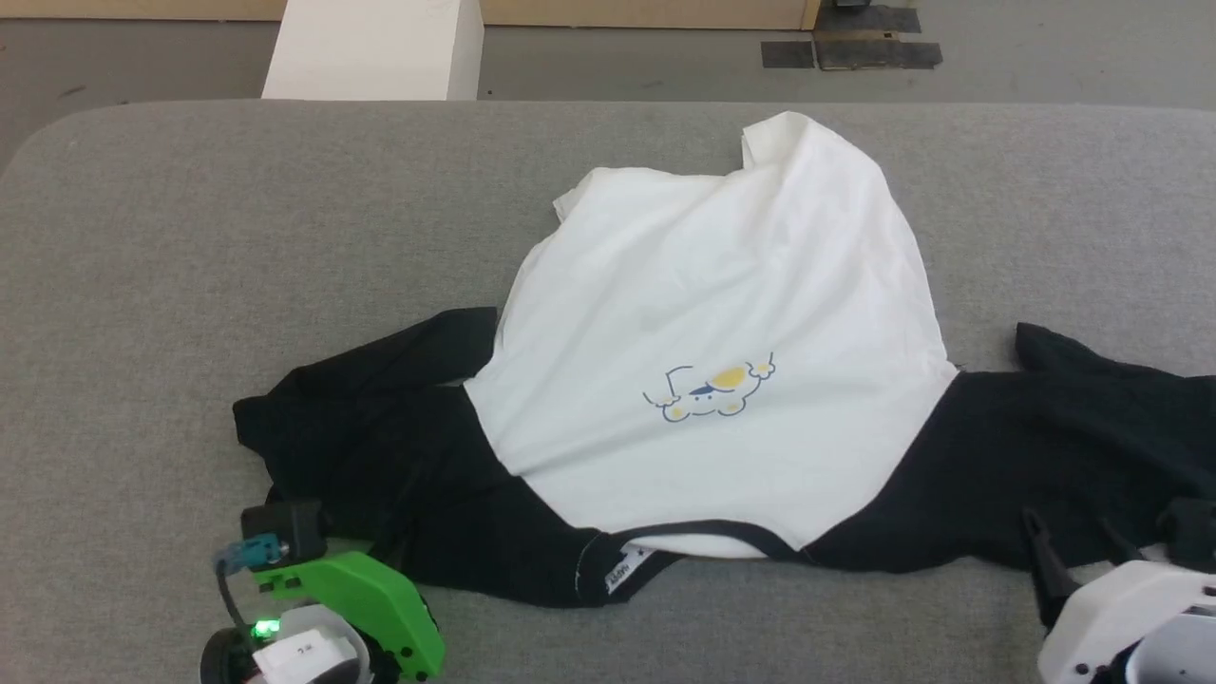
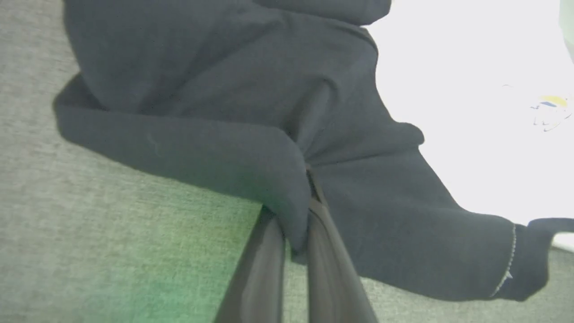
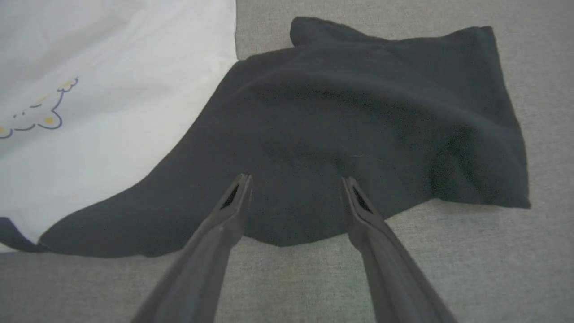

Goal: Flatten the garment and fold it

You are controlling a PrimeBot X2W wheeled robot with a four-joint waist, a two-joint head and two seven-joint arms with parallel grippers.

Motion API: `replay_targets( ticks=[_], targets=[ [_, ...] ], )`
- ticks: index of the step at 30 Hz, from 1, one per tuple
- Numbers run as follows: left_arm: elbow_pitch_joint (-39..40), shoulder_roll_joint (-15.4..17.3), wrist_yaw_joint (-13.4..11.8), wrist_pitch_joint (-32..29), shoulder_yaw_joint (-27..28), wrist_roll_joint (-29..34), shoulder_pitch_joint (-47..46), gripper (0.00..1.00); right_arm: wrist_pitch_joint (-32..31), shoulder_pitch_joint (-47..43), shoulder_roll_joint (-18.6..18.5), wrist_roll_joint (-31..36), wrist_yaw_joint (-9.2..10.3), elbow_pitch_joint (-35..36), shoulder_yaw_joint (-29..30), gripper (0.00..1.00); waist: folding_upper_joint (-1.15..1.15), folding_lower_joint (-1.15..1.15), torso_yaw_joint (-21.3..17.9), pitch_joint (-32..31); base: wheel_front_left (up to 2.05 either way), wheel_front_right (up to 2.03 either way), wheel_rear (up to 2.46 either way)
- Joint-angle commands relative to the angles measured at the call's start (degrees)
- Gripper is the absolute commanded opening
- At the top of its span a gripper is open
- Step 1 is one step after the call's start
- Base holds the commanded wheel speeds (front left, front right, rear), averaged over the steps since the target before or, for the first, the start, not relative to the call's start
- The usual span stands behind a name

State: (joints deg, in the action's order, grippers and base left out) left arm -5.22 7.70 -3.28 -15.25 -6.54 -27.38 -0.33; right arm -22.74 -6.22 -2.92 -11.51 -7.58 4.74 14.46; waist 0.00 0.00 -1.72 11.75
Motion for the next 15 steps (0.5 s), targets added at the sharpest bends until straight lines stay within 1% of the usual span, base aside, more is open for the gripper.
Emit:
replay_targets(
  ticks=[1, 4, 8, 12, 15],
  targets=[
    [0.2, 0.6, -0.6, 0.5, 0.4, -0.6, 0.7, 0.00, -0.5, -0.5, 0.0, 0.8, 0.09, 0.4, -1.0, 1.00, 0.00, 0.00, 0.2, 0.1, 0.00, 0.00, 0.00],
    [0.4, 0.6, -0.7, 0.7, 0.6, -0.8, 0.7, 0.00, -1.6, -0.5, 0.0, 2.5, 0.09, 0.2, -2.8, 1.00, 0.00, 0.00, 0.2, 0.4, 0.00, 0.00, 0.00],
    [0.4, 0.5, -0.6, 1.1, 0.4, -1.0, 0.5, 0.00, -3.8, 0.3, 0.0, 4.9, 0.09, -2.0, -3.9, 1.00, 0.00, 0.00, 0.4, 1.1, 0.00, 0.00, 0.00],
    [0.3, 0.2, -0.3, 1.3, -0.2, -1.1, -0.1, 0.00, -4.4, 2.1, 0.0, 6.9, 0.09, -5.2, -2.9, 1.00, 0.00, 0.00, 0.8, 1.9, 0.00, 0.00, 0.00],
    [0.3, 0.0, -0.2, 1.4, -0.5, -1.3, -0.4, 0.00, -6.1, 2.9, 0.0, 8.0, 0.09, -7.3, -2.4, 1.00, 0.00, 0.00, 1.0, 2.4, 0.00, 0.00, 0.00]
  ],
)
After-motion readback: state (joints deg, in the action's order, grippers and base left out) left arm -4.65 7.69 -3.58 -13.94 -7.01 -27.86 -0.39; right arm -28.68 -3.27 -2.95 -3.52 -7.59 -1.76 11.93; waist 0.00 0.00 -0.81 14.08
